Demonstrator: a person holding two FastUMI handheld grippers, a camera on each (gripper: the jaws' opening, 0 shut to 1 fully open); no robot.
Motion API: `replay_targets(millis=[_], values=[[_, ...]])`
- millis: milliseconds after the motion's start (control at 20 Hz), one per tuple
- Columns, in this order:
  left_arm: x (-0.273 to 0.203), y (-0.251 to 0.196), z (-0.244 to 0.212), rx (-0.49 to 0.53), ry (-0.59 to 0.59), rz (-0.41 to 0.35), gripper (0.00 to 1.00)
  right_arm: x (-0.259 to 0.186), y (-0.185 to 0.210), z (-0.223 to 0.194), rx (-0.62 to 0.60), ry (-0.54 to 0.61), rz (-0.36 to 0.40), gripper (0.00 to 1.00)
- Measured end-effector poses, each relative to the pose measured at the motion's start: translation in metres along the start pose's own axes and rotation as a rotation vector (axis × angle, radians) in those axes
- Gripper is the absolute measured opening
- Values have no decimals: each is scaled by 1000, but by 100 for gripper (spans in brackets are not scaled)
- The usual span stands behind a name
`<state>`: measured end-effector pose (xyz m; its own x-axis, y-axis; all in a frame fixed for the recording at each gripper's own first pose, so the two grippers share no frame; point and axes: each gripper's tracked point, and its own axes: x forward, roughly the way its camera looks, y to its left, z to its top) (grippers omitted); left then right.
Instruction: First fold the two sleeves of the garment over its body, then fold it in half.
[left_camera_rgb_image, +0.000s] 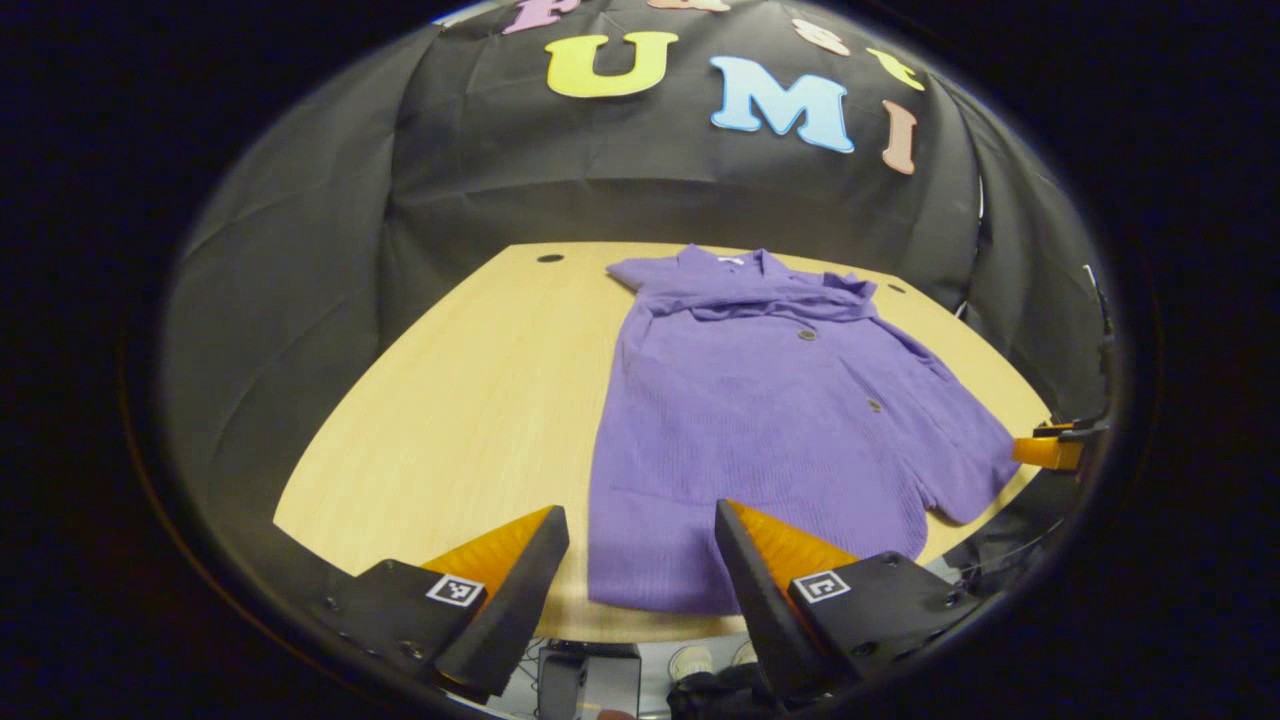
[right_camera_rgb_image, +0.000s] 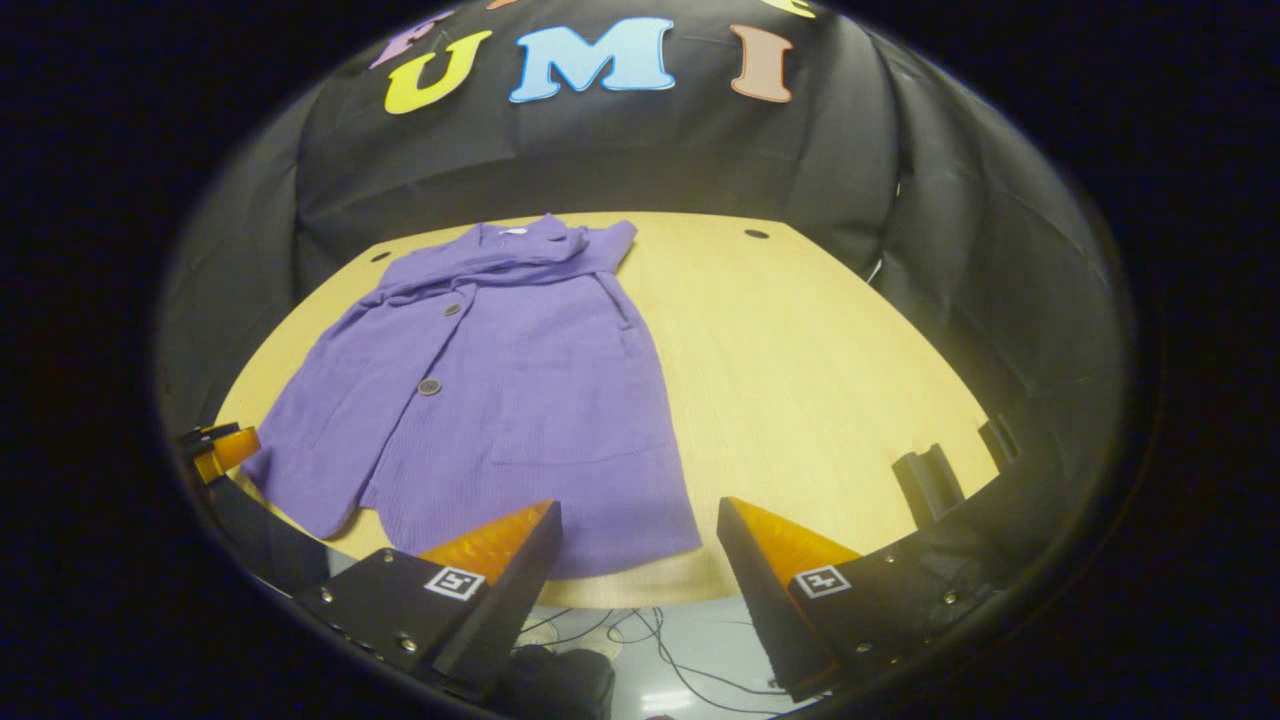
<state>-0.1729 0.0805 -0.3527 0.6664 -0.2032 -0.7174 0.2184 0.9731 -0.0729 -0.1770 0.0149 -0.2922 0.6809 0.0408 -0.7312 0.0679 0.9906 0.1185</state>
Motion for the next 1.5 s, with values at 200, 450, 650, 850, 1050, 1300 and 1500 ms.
replay_targets(millis=[200, 450, 650, 850, 1050, 1300, 1500], values=[[-1, 6, -16, -2, 31, 26, 95, 13, -9, -12, 3, 36, -11, 97], [-1, 4, -28, 21, 29, 52, 95, 22, -11, -17, 6, 57, 7, 96], [1, -1, -28, 35, 22, 50, 96, 28, -8, -17, 36, 58, 31, 97], [3, -16, -31, 54, 23, 26, 75, 28, -4, -15, 28, 43, 43, 95], [4, -32, -33, 73, 11, 31, 33, 29, 7, -16, 27, 47, 72, 68], [5, -36, -33, 69, 40, 53, 15, 28, 18, -16, 94, 40, 89, 18], [4, -36, -31, 24, 81, 69, 11, 24, 19, -16, 161, 69, 133, 5]])
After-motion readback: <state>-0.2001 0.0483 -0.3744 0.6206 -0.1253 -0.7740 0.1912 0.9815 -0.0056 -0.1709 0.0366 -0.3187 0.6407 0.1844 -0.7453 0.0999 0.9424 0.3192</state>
